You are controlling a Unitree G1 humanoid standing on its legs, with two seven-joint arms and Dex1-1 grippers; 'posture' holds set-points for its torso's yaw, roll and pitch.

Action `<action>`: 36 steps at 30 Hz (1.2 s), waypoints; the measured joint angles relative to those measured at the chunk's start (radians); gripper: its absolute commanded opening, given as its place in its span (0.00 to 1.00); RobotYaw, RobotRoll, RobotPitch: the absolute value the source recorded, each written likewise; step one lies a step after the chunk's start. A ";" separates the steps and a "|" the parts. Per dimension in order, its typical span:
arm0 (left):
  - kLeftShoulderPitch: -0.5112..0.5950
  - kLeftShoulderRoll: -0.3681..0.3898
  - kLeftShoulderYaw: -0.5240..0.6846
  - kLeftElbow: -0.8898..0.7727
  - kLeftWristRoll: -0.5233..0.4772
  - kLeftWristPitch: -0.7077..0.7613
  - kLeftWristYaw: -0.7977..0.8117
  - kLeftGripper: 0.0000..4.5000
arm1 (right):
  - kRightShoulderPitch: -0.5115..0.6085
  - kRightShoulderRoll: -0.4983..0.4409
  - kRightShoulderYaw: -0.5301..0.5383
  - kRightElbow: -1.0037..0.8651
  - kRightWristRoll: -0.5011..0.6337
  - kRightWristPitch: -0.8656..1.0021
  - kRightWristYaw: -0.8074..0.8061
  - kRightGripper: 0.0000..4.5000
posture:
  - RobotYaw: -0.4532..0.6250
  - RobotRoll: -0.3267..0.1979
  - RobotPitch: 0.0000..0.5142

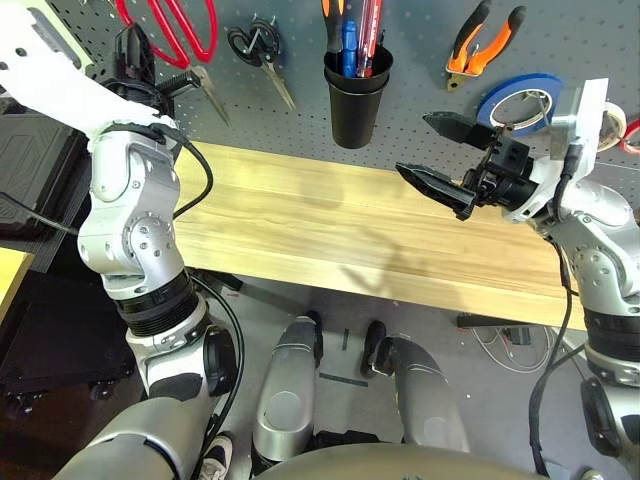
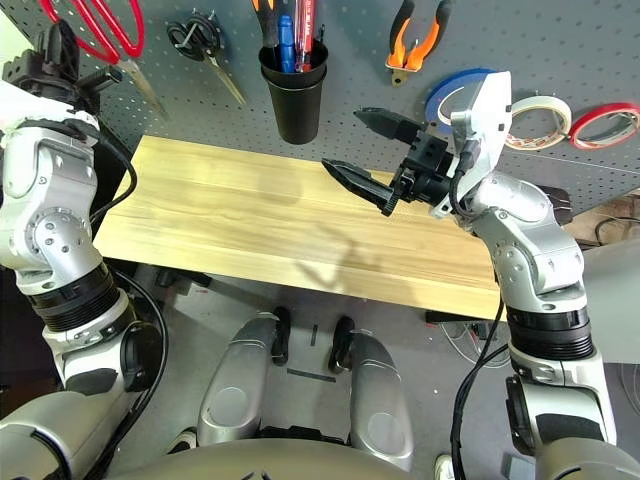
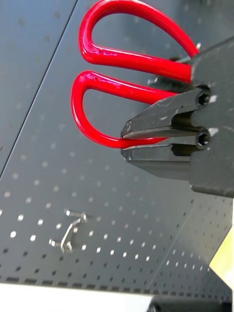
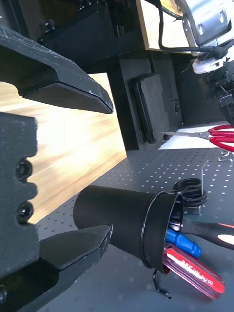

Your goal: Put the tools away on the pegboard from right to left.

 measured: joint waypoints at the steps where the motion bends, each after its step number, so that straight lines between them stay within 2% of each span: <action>1: 0.000 0.000 -0.001 0.000 -0.005 0.000 -0.003 0.01 | 0.000 -0.002 0.000 0.000 0.000 0.001 0.000 1.00 | 0.58 0.62 0.46; 13: 0.064 -0.026 -0.035 0.019 -0.029 -0.032 -0.062 0.01 | -0.001 -0.008 -0.004 0.002 0.000 0.003 -0.001 1.00 | 0.57 0.62 0.46; 27: 0.061 -0.012 -0.056 0.218 0.006 -0.147 -0.126 0.01 | 0.003 -0.010 -0.005 0.002 -0.003 0.002 -0.005 1.00 | 0.55 0.62 0.46; 36: -0.021 0.018 -0.080 0.408 0.061 -0.230 -0.165 0.01 | 0.011 -0.015 -0.005 -0.006 -0.003 0.003 -0.023 1.00 | 0.52 0.62 0.45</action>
